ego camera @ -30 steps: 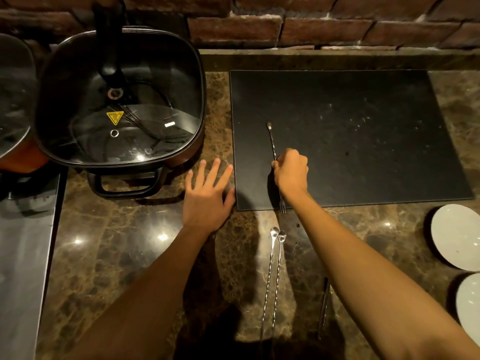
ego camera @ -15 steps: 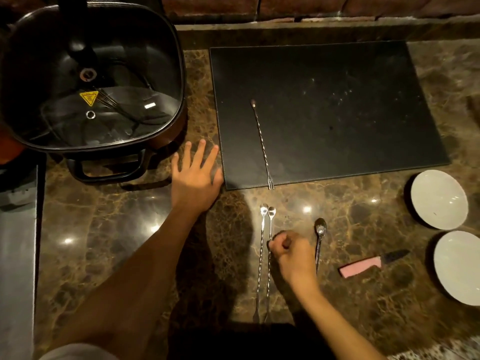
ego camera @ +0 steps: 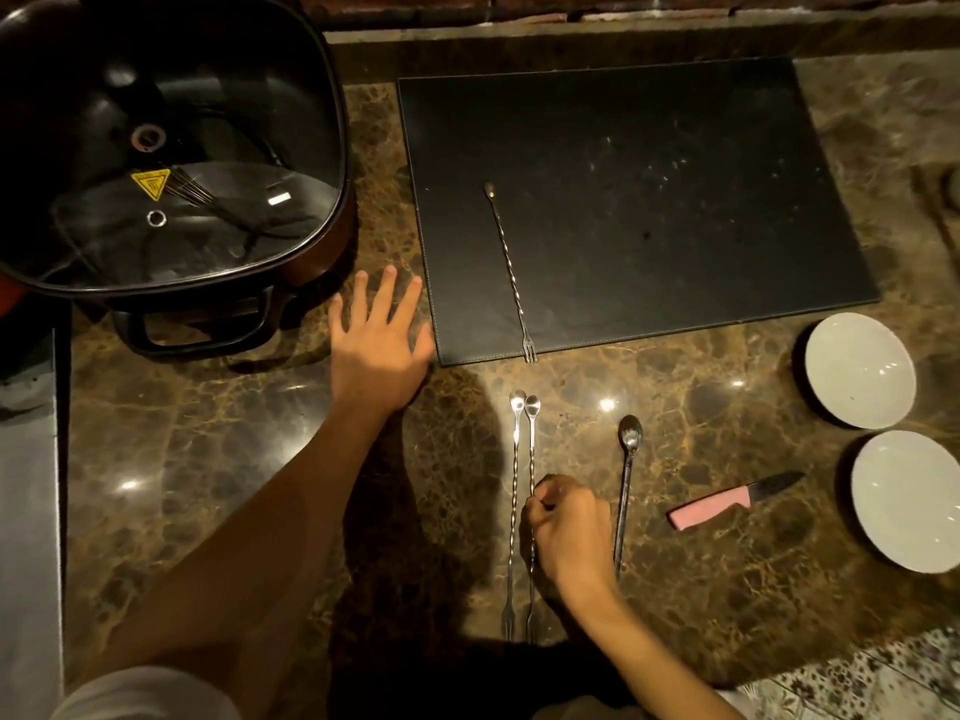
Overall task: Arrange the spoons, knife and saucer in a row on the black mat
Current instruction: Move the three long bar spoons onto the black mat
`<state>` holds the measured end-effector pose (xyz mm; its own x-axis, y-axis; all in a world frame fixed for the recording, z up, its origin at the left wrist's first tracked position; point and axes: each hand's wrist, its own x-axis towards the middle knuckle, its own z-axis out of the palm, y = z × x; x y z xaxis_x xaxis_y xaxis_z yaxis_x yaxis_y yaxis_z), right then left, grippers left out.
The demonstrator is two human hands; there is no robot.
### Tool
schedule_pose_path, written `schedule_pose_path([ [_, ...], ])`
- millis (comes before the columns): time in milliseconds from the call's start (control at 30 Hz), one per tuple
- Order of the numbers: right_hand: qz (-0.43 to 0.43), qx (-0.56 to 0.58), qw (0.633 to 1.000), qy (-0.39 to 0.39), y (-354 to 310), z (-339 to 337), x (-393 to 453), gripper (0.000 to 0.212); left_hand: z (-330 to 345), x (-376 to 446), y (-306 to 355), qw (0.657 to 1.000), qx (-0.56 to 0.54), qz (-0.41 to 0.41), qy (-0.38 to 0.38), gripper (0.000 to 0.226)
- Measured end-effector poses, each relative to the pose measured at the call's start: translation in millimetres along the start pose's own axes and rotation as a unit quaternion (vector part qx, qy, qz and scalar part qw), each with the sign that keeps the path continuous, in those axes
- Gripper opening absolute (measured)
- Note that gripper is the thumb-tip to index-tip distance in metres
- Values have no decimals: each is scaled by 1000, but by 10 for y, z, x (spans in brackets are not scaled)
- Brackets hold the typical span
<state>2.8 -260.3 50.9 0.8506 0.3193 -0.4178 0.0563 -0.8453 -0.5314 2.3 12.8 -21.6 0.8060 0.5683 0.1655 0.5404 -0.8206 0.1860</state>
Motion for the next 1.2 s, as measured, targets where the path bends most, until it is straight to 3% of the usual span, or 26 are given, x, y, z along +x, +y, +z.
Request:
schedule_pose_path([
  [67, 22, 15, 999, -33, 38, -16, 6, 23, -2, 2, -4, 1000, 0, -1, -5, 55],
  [167, 60, 79, 995, -27, -14, -49, 39, 30, 9, 4, -2, 1000, -2, -1, -4, 56],
  [300, 5, 107, 994, -29, -375, -248, 328, 23, 24, 3, -11, 1000, 9, 3, -8, 57],
  [400, -64, 75, 995, -2, -774, -396, 777, 17, 8, 0, -8, 1000, 16, 7, -2, 56],
  [667, -68, 18, 997, 33, -1609, -286, 1915, 17, -34, 10, 7, 1000, 8, 6, -3, 56],
  [867, -66, -50, 996, 32, -1748, -151, 2235, 17, -42, 37, 5, 998, -12, -17, -63, 61],
  [1200, -68, -75, 994, 30, -1803, -85, 2231, 14, -13, 46, -14, 996, -8, -17, -83, 61],
])
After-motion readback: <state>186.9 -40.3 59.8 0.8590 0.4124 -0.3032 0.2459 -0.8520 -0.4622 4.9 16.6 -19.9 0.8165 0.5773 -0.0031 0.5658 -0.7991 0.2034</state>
